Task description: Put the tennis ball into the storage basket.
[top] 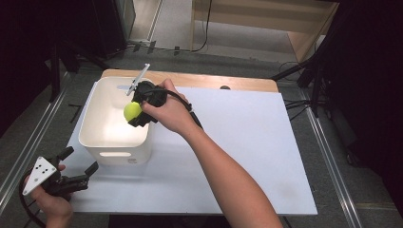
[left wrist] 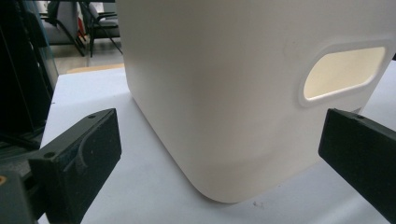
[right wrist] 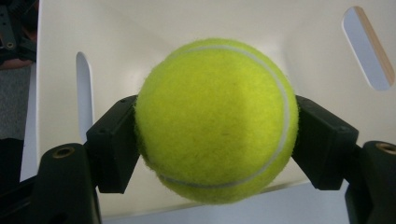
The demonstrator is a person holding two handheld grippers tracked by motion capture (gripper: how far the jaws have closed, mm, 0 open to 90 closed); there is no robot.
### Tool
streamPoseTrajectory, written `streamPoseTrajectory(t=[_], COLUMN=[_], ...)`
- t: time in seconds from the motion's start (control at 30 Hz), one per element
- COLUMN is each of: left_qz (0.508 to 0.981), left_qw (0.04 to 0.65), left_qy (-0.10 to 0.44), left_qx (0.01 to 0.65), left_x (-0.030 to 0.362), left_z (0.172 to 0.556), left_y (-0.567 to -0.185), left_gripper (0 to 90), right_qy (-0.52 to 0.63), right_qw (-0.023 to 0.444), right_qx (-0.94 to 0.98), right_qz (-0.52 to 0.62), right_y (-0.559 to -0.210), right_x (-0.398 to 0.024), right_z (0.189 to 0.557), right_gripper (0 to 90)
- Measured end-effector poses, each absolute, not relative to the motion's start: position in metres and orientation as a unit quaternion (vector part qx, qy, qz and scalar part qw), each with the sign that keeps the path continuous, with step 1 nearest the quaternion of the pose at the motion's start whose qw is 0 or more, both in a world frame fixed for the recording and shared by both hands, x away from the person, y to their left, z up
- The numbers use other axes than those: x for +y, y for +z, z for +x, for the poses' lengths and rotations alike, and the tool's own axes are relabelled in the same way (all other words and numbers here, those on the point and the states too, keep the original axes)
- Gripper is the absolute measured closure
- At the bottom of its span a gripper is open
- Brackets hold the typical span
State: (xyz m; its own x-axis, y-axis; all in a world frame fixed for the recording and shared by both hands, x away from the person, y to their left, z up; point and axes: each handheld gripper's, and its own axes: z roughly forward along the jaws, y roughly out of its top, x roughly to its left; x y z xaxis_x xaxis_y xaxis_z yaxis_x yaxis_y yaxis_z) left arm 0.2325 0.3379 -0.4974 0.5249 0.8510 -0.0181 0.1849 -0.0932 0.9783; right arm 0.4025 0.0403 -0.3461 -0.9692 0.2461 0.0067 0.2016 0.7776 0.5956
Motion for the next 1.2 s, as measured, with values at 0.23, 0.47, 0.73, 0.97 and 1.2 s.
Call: streamPoseTrajectory(t=[0.23, 0.47, 0.73, 0.97, 1.2], left_qz=[0.676, 0.676, 0.675, 0.676, 0.678], left_qw=[0.553, 0.554, 0.554, 0.554, 0.552], left_qy=[0.301, 0.301, 0.301, 0.301, 0.302], left_qx=[0.383, 0.383, 0.383, 0.383, 0.381], left_x=[0.338, 0.338, 0.338, 0.338, 0.338], left_z=[0.233, 0.233, 0.233, 0.233, 0.233], left_y=[-0.497, -0.497, -0.497, -0.497, -0.497], left_gripper=[0.0, 0.0, 0.0, 0.0, 0.0], right_qy=[0.293, 0.282, 0.265, 0.286, 0.304], right_qw=[0.035, 0.033, 0.039, 0.043, 0.039], right_qx=[0.948, 0.952, 0.958, 0.951, 0.945], right_qz=[0.117, 0.119, 0.107, 0.109, 0.116], right_y=[-0.357, -0.365, -0.371, -0.366, -0.361], right_x=[0.045, 0.047, 0.052, 0.048, 0.035], right_z=[0.402, 0.401, 0.399, 0.398, 0.396], right_gripper=[23.0, 22.9, 17.1, 9.0, 1.2])
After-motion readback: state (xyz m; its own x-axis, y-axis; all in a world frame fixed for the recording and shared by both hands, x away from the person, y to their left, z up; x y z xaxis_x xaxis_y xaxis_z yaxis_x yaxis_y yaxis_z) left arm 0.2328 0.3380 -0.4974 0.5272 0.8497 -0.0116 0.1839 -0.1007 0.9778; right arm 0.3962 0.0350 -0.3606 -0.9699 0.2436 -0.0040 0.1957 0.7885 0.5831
